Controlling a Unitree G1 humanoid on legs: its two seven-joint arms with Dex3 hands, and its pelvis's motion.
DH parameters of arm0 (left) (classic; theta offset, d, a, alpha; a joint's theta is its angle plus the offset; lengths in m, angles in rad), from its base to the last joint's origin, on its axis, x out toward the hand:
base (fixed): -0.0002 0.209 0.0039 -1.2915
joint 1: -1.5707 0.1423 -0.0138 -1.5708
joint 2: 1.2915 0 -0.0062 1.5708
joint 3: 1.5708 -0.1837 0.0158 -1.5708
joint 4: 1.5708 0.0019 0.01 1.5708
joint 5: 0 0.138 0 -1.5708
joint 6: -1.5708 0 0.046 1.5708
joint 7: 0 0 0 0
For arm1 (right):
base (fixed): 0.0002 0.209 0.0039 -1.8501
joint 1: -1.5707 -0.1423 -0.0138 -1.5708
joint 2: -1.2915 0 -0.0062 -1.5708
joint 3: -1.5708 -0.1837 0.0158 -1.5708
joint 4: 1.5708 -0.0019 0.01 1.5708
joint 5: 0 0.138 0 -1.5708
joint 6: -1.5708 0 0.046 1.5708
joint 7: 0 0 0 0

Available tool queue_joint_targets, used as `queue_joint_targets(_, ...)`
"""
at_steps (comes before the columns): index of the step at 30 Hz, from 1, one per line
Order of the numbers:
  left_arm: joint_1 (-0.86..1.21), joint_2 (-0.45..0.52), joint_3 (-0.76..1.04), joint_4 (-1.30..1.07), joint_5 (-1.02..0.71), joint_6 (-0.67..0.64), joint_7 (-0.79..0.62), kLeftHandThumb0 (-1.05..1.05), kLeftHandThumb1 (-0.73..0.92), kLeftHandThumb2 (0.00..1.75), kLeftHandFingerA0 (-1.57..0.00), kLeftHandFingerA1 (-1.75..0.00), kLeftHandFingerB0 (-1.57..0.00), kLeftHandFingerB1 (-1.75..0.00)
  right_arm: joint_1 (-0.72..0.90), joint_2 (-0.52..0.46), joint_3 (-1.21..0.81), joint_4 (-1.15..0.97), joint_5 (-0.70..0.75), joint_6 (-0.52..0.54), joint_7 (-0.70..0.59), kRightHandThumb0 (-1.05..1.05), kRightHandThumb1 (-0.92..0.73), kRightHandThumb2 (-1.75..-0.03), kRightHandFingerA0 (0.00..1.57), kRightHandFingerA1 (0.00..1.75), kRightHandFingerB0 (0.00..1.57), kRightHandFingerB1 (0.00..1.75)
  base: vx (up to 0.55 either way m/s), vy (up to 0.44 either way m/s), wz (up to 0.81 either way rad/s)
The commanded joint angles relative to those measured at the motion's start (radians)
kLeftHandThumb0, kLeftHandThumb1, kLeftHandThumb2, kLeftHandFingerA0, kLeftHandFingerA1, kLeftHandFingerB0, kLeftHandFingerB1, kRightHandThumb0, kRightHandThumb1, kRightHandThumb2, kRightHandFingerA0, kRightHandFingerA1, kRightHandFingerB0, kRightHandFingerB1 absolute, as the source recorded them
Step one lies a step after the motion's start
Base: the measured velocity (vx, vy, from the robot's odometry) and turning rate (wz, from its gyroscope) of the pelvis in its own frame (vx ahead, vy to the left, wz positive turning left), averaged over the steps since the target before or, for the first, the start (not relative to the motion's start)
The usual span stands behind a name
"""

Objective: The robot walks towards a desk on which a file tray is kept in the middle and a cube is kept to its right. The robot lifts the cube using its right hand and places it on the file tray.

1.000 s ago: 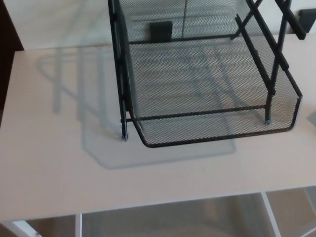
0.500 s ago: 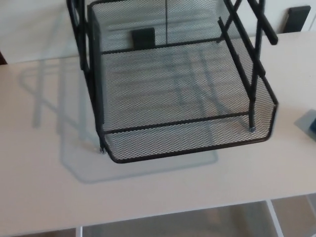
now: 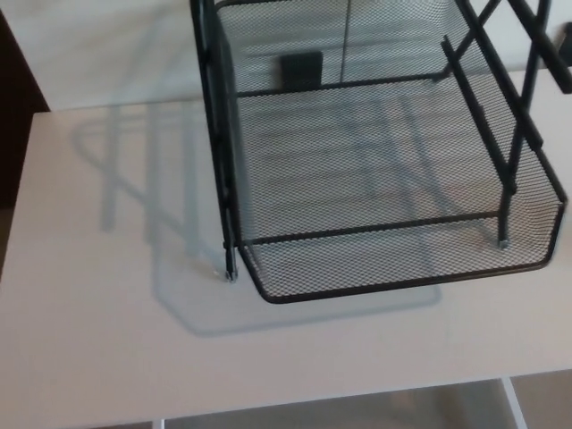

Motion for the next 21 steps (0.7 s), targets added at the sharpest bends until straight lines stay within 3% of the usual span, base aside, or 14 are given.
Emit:
queue_joint_targets(1,0.005,0.003,0.015,0.000,-0.012,-0.019,0.000,-0.89,0.79,0.64,-0.12,-0.78,-0.25,-0.67,-0.007,-0.016,-0.021,0.008,0.012,-0.001,0.001,-0.85,-0.55,-0.57,0.00,0.50,0.06,0.53,0.00,0.000,0.00)
queue_joint_targets(3,0.014,0.005,0.024,-0.015,-0.021,-0.016,-0.012,-0.89,0.79,0.64,-0.11,-0.77,-0.23,-0.69,-0.002,-0.023,0.002,0.002,-0.013,-0.021,-0.009,-0.88,-0.57,-0.58,0.00,0.59,0.04,0.55,0.00,0.000,0.00)
queue_joint_targets(4,0.018,0.004,0.021,-0.015,-0.016,-0.016,-0.008,-0.90,0.80,0.63,-0.13,-0.77,-0.24,-0.69,0.000,-0.022,-0.005,-0.001,-0.007,-0.029,-0.016,-0.90,-0.41,-0.82,0.00,0.56,0.05,0.53,0.00,0.000,0.00)
queue_joint_targets(5,0.017,0.002,0.022,-0.012,-0.015,-0.017,-0.005,-0.92,0.60,0.93,-0.18,-0.71,-0.24,-0.66,0.002,-0.017,-0.030,0.006,0.018,-0.044,-0.004,-0.86,-0.54,-0.57,0.00,0.48,0.05,0.52,0.00,0.000,0.00)
queue_joint_targets(7,0.017,0.001,0.025,-0.012,-0.015,-0.017,-0.004,-0.89,0.79,0.64,-0.13,-0.80,-0.25,-0.69,0.003,-0.014,-0.041,0.010,0.021,-0.055,-0.001,-0.90,-0.55,-0.58,0.00,0.49,0.05,0.55,0.00,0.000,0.00)
queue_joint_targets(10,0.019,-0.003,0.041,-0.013,-0.026,-0.015,-0.003,-0.88,0.78,0.65,-0.15,-0.77,-0.22,-0.68,-0.002,-0.032,0.021,0.014,-0.056,-0.052,-0.049,-0.93,-0.60,-0.61,0.00,0.63,0.04,0.55,0.00,0.000,0.00)
queue_joint_targets(11,0.019,-0.001,0.027,-0.015,-0.010,-0.016,0.003,-0.93,0.60,0.96,-0.18,-0.72,-0.25,-0.67,-0.008,-0.034,0.013,0.017,-0.045,-0.033,-0.059,-0.93,-0.44,-0.81,0.00,0.52,0.06,0.53,0.00,0.000,0.00)
queue_joint_targets(14,0.018,0.000,0.028,-0.009,-0.010,-0.022,0.004,-0.90,0.81,0.63,-0.15,-0.79,-0.26,-0.71,-0.009,-0.061,-0.033,-0.015,0.002,0.033,-0.073,-0.79,-0.58,-0.58,0.00,0.57,0.07,0.46,0.00,0.000,0.00)
queue_joint_targets(15,0.018,0.002,0.029,-0.005,-0.010,-0.024,0.003,-0.93,0.61,0.96,-0.20,-0.72,-0.26,-0.69,-0.031,-0.067,-0.219,-0.023,0.187,0.146,-0.078,-0.51,-0.31,-0.94,0.00,0.60,0.00,0.53,0.00,0.000,0.00)
queue_joint_targets(16,0.018,0.002,0.040,0.001,-0.019,-0.028,0.007,-0.93,0.60,0.93,-0.22,-0.73,-0.26,-0.68,-0.027,-0.072,-0.378,-0.060,0.331,0.219,-0.080,-0.60,-0.47,-0.70,0.00,0.50,0.00,0.34,0.00,0.000,0.00)
queue_joint_targets(18,0.019,0.002,0.041,-0.011,-0.019,-0.022,0.010,-0.93,0.61,0.95,-0.23,-0.73,-0.27,-0.68,-0.016,-0.114,-0.375,-0.079,0.285,0.248,-0.092,-0.66,-0.54,-0.73,0.00,0.37,0.02,0.16,0.00,0.000,0.00)
queue_joint_targets(19,0.020,-0.003,0.066,-0.019,-0.045,-0.008,0.013,-0.91,0.80,0.63,-0.21,-0.80,-0.26,-0.69,-0.016,-0.130,-0.409,-0.083,0.293,0.252,-0.113,-0.68,-0.56,-0.77,0.00,0.30,0.02,0.09,0.00,0.000,0.00)
queue_joint_targets(20,0.024,-0.001,0.069,-0.029,-0.047,-0.007,0.006,-0.97,0.61,0.93,-0.24,-0.75,-0.26,-0.68,-0.044,-0.151,-0.488,-0.059,0.352,0.287,-0.153,-0.61,-0.61,-0.62,0.00,0.28,0.00,0.15,0.00,0.000,0.00)
queue_joint_targets(21,0.022,-0.002,0.079,-0.032,-0.056,-0.017,0.002,-0.98,0.62,0.94,-0.24,-0.75,-0.25,-0.68,-0.049,-0.158,-0.573,-0.079,0.413,0.303,-0.177,-0.61,-0.61,-0.60,0.00,0.65,0.00,0.06,0.00,0.000,0.00)
